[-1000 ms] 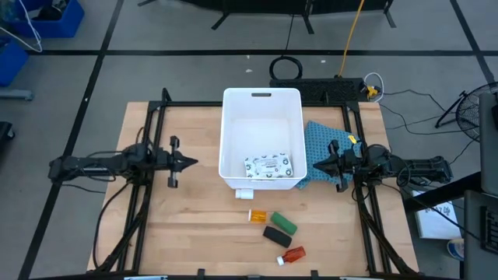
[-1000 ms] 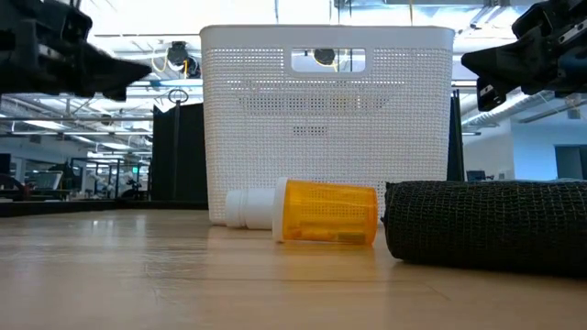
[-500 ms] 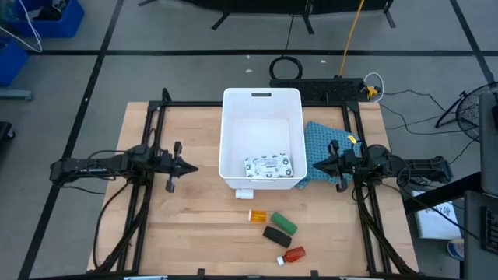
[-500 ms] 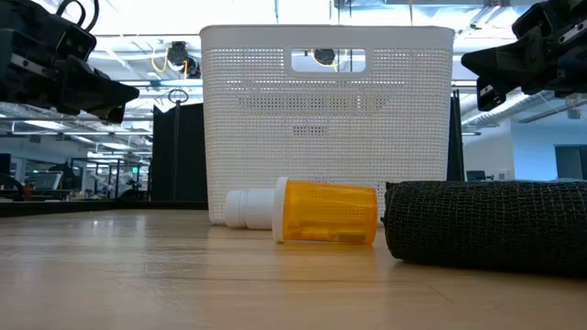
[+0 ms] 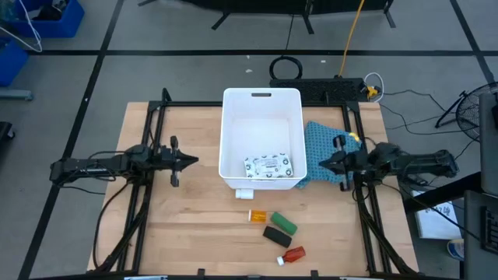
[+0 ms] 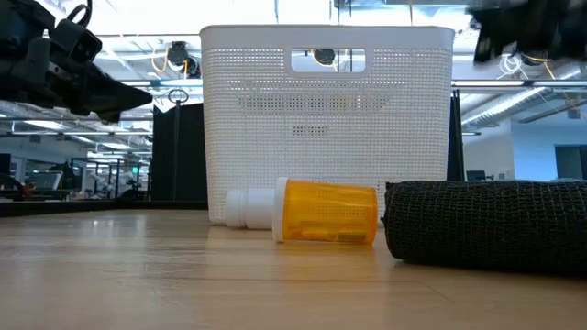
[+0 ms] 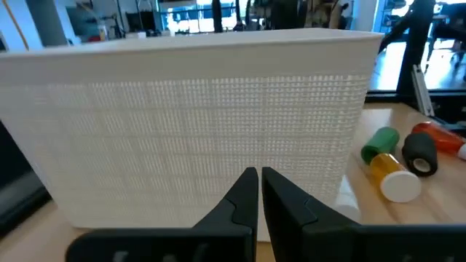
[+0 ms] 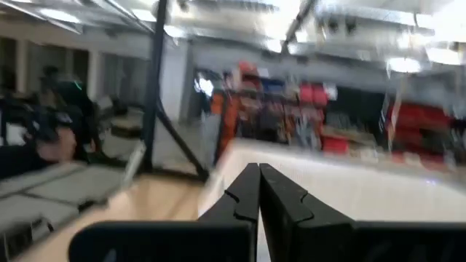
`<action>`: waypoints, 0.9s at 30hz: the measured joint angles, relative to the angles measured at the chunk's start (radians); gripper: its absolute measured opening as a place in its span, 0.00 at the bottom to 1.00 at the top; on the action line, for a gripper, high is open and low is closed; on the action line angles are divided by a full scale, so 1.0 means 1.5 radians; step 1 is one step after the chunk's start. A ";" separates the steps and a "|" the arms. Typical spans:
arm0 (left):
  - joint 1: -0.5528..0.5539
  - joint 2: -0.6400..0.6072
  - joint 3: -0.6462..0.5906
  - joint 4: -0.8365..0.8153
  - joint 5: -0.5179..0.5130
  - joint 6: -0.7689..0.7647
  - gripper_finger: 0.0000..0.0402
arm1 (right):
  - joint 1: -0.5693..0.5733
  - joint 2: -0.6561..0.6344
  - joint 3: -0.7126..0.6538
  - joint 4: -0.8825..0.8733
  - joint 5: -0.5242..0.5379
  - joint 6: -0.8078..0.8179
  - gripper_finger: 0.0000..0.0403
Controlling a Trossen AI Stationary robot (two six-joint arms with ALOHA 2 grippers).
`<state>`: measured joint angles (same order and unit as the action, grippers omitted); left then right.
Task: Pick & place medical supplies in basket/bin
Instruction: Put the green bandage into the bin
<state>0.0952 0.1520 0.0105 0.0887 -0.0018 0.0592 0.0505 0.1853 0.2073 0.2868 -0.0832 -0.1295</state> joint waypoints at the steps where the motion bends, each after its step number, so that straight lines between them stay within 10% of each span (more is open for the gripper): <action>1: 0.000 0.000 0.000 0.005 0.000 0.007 0.06 | 0.009 0.028 0.029 0.001 0.000 -0.008 0.00; 16: 0.000 0.000 0.000 0.105 0.000 0.047 0.06 | 0.284 0.618 0.500 -0.335 0.253 0.014 0.00; 27: 0.000 0.000 0.000 0.099 0.000 -0.043 0.06 | 0.434 0.806 0.583 -0.346 0.456 0.231 0.06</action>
<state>0.0952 0.1524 0.0105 0.2367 -0.0016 -0.0058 0.7013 1.3945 1.0814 -0.2324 0.6011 0.2168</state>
